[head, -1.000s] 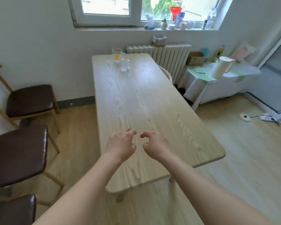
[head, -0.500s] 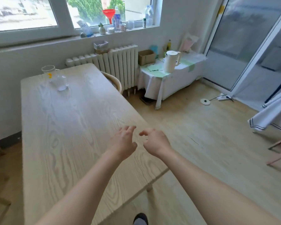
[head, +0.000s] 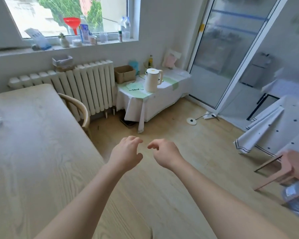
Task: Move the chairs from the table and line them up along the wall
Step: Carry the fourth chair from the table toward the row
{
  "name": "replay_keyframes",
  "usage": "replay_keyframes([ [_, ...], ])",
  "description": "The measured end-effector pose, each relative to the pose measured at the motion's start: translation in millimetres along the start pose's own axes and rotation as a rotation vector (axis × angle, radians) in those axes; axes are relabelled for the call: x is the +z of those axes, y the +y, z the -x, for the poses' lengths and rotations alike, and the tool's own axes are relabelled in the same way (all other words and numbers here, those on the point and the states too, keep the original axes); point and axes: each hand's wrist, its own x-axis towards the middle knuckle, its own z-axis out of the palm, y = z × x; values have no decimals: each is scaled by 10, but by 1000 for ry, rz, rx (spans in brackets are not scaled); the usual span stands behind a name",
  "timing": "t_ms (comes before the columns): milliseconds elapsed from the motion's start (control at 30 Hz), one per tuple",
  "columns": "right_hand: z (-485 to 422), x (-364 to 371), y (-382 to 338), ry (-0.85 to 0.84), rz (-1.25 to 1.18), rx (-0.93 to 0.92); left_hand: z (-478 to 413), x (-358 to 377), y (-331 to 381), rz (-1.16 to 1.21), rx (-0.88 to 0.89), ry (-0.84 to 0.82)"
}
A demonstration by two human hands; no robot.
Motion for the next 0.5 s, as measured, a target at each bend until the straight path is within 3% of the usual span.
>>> replay_keyframes([
  [500,-2227,-1009,913,-182,45,-288,-1836,426,675,-14,-299,120],
])
